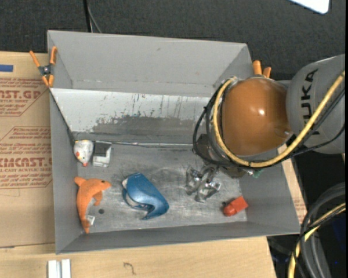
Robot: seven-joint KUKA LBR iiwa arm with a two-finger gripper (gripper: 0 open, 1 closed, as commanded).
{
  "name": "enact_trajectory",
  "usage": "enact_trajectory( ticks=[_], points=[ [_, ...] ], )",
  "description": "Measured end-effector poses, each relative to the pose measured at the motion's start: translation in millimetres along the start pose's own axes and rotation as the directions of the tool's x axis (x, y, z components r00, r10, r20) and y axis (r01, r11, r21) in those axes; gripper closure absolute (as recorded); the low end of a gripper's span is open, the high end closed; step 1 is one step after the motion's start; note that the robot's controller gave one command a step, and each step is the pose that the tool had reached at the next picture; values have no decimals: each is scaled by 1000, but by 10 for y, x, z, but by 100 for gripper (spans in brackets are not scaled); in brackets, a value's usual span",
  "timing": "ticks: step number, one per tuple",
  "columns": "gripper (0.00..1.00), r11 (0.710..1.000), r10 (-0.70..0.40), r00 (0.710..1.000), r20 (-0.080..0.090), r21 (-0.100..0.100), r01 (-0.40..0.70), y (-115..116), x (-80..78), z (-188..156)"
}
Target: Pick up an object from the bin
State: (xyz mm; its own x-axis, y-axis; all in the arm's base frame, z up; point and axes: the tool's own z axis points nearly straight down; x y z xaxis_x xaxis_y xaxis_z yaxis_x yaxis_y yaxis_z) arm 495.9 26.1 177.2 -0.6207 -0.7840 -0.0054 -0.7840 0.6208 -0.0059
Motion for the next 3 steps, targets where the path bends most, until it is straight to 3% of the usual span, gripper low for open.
enact_trajectory(
  ticks=[1, 2, 3],
  points=[
    [0, 977, 212, 977, -5, -6, -212, 100, -245, 99],
    [0, 977, 213, 977, -5, -6, -213, 99, -244, 100],
    [100, 983, 181, 983, 20, 39, -182, 281, -811, 687]
  ],
)
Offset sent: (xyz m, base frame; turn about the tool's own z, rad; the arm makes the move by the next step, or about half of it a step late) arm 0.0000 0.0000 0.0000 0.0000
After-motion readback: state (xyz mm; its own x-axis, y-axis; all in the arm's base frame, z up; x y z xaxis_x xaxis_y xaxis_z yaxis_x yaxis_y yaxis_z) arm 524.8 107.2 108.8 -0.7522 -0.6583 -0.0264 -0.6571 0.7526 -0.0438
